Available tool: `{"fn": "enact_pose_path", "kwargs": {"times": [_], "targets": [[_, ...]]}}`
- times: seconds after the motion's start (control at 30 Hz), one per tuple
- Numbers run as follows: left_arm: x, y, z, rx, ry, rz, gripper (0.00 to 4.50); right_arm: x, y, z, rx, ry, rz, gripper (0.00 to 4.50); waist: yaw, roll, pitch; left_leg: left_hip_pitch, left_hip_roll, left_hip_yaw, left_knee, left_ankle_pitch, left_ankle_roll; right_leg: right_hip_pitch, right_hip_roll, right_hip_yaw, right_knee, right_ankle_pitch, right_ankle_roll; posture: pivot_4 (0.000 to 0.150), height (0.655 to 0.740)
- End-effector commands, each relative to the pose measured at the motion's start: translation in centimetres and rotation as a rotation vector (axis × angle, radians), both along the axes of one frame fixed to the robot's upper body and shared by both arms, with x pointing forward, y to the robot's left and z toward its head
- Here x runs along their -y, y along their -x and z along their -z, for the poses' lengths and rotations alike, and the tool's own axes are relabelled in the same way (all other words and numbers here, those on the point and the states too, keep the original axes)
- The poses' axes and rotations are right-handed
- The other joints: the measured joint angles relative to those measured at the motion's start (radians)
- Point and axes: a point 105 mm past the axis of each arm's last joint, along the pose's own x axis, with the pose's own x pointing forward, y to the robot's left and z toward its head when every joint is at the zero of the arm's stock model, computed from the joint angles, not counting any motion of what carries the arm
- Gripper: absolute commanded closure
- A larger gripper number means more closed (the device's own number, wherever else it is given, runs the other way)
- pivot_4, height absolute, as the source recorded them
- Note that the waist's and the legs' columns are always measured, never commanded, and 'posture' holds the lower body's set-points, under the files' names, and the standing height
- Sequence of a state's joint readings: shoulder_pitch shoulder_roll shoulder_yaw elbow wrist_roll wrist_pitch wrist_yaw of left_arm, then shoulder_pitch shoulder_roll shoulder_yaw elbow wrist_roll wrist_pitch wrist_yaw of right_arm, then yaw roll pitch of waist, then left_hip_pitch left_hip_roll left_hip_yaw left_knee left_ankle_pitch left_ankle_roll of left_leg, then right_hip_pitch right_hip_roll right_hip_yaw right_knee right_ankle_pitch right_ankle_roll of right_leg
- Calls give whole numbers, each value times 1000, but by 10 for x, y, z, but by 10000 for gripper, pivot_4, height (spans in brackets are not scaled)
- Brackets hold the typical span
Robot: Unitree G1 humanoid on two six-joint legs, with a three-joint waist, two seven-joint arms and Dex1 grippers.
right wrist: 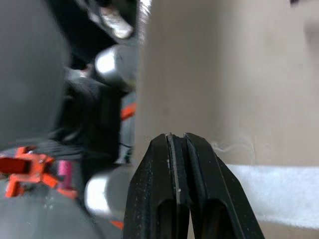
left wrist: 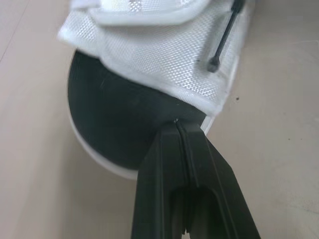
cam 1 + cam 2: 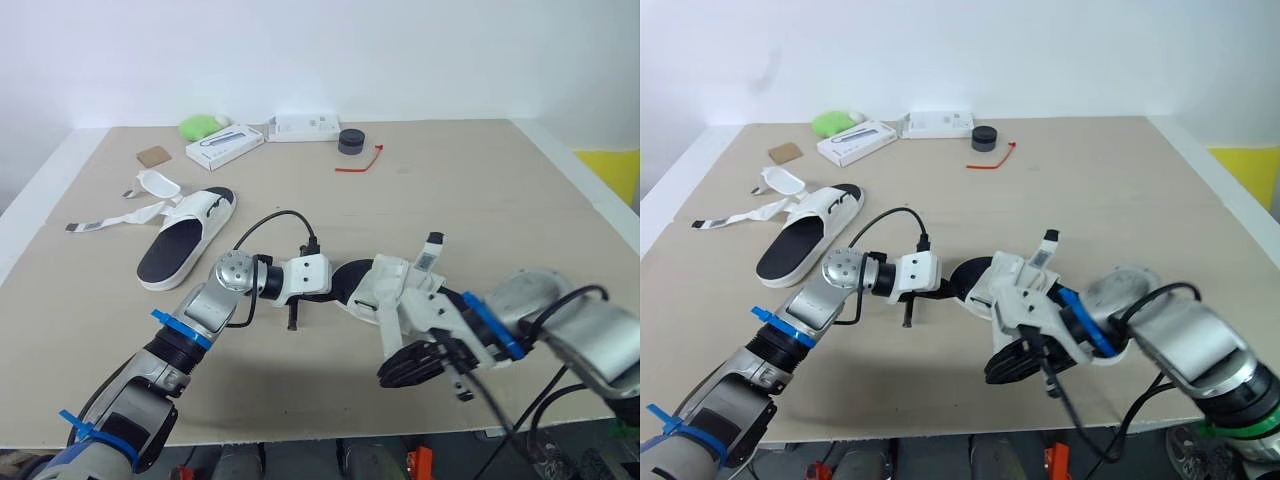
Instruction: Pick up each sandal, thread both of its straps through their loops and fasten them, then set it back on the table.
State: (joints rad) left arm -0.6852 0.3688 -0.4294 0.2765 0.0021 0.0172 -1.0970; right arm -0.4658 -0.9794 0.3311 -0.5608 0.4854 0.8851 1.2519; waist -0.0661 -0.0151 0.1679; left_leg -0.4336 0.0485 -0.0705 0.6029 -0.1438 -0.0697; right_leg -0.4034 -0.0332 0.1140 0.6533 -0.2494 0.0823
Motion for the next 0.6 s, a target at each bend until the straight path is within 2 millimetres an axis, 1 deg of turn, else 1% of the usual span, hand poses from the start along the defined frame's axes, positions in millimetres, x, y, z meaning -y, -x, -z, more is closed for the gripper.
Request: {"fn": "enact_pose_path", "kwargs": {"times": [0.03, 0.1, 0.13, 0.17, 0.3, 0.4, 0.47, 0.5, 0.53, 0.57, 0.6], "targets": [[-12, 6, 37, -100, -122, -19, 45000, 0, -17, -2, 34, 1, 88, 36309, 0, -1, -1, 1, 0, 0, 0, 0, 0, 1, 0, 0, 0, 0, 0, 1500, 7400], [-11, 6, 37, -102, -118, -19, 45000, 3, -22, -4, 21, 6, 124, 29904, 0, -2, -1, 1, 0, 0, 0, 0, 0, 2, 0, 0, 0, 0, 0, 1500, 7400], [-10, 6, 37, -103, -117, -19, 45000, 4, -23, -4, 15, 9, 133, 24947, 1, -2, -1, 1, 0, 0, 0, 0, 0, 2, 0, 0, 0, 0, 0, 1500, 7400], [-10, 6, 37, -104, -115, -20, 45000, 5, -23, -5, -5, 12, 145, 21384, 1, -2, -1, 1, 0, 0, 0, 0, 0, 2, 0, 0, 0, 0, 0, 1500, 7400], [-8, 7, 37, -108, -104, -22, 45000, 15, -14, -12, -80, 17, 138, 21384, 6, -2, -1, 1, 0, 0, -1, 0, 0, 2, 0, 0, 0, -1, 0, 1500, 7400], [-6, 7, 37, -110, -97, -24, 45000, 19, -5, -34, -132, -49, 114, 21384, 8, -2, -1, 1, 0, 0, 0, 0, 0, 2, 0, 0, -1, -1, 0, 1500, 7400], [-6, 7, 37, -112, -92, -27, 45000, 20, -1, -53, -159, -121, 109, 21384, 9, -2, -1, 1, 0, 0, -1, 0, 0, 3, 0, 0, 0, -1, 0, 1500, 7400], [-6, 8, 37, -114, -89, -29, 45000, 21, 2, -62, -174, -160, 109, 21384, 9, -2, -1, 2, 0, 0, -1, 0, 0, 3, 0, 0, 0, -1, 0, 1500, 7400], [-6, 8, 38, -117, -85, -32, 45000, 22, 4, -77, -201, -228, 120, 21384, 11, -2, -1, 2, 0, 0, -1, 0, 0, 3, 0, 0, 0, -1, 0, 1500, 7400], [-6, 9, 39, -119, -83, -34, 45000, 24, 6, -86, -228, -269, 136, 21384, 11, -2, -1, 2, 0, 0, 0, 0, 0, 4, 0, 0, 0, -1, 0, 1500, 7400], [-6, 9, 39, -121, -82, -36, 45000, 25, 5, -89, -241, -293, 167, 21384, 13, -2, -1, 2, 0, 0, 0, 0, 0, 4, 0, 0, 0, -1, 0, 1500, 7400]]}}
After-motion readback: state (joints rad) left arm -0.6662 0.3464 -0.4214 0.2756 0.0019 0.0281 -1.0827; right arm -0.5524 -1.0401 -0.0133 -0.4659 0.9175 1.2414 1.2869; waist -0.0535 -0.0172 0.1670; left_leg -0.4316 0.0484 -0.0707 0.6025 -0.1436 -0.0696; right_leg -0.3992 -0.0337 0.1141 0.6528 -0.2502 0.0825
